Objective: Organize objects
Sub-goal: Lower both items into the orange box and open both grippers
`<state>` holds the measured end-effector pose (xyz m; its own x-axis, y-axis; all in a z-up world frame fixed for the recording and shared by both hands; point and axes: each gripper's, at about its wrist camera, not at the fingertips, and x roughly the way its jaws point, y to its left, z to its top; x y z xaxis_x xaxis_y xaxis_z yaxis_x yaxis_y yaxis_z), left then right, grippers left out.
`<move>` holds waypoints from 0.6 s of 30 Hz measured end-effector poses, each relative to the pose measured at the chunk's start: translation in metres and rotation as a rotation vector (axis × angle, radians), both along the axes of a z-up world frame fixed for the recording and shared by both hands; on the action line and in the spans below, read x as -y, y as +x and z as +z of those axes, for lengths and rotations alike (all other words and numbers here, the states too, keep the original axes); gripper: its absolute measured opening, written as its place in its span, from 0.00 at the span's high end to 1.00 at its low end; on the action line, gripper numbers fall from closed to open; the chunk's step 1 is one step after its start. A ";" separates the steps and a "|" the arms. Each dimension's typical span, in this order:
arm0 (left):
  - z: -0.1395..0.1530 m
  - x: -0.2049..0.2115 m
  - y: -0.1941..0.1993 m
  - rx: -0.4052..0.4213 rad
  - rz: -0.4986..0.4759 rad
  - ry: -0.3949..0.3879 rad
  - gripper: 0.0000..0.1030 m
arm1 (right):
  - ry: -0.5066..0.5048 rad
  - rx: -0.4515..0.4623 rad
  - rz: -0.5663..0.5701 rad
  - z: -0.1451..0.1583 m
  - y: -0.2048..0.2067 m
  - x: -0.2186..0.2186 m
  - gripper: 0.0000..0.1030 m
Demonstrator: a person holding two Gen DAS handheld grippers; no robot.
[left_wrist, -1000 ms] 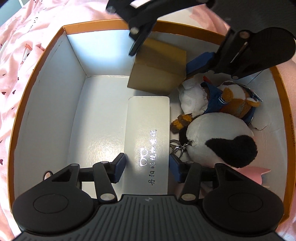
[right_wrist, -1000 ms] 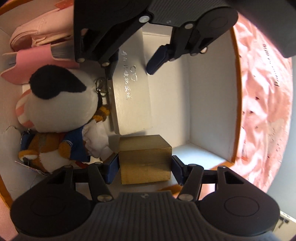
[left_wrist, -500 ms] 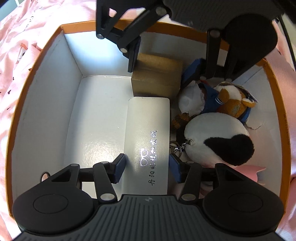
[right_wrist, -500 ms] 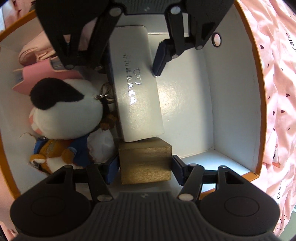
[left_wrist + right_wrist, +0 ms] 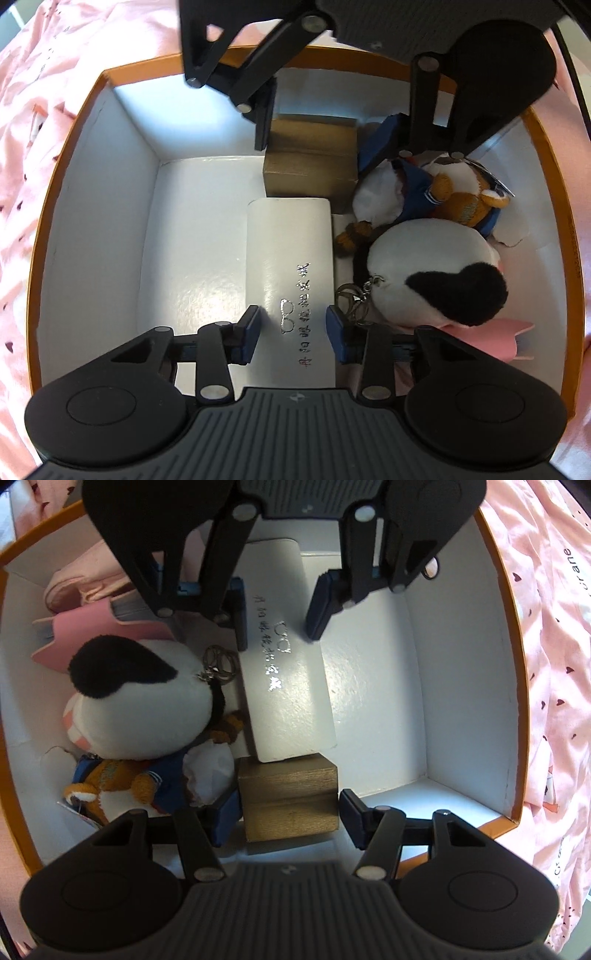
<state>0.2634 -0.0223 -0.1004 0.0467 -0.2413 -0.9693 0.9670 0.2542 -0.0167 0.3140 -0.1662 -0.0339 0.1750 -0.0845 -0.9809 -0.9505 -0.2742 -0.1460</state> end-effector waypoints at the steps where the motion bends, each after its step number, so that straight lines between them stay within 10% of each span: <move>1: 0.000 -0.001 -0.001 -0.008 -0.002 -0.001 0.57 | -0.002 -0.001 -0.001 0.000 0.000 0.000 0.41; 18: 0.008 -0.038 -0.006 -0.005 0.024 -0.052 0.58 | 0.008 0.000 -0.013 0.021 0.002 0.004 0.29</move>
<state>0.2571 0.0161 -0.0924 0.0482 -0.2902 -0.9557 0.9605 0.2759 -0.0353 0.3159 -0.1702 -0.0127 0.1736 -0.0789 -0.9816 -0.9541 -0.2606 -0.1478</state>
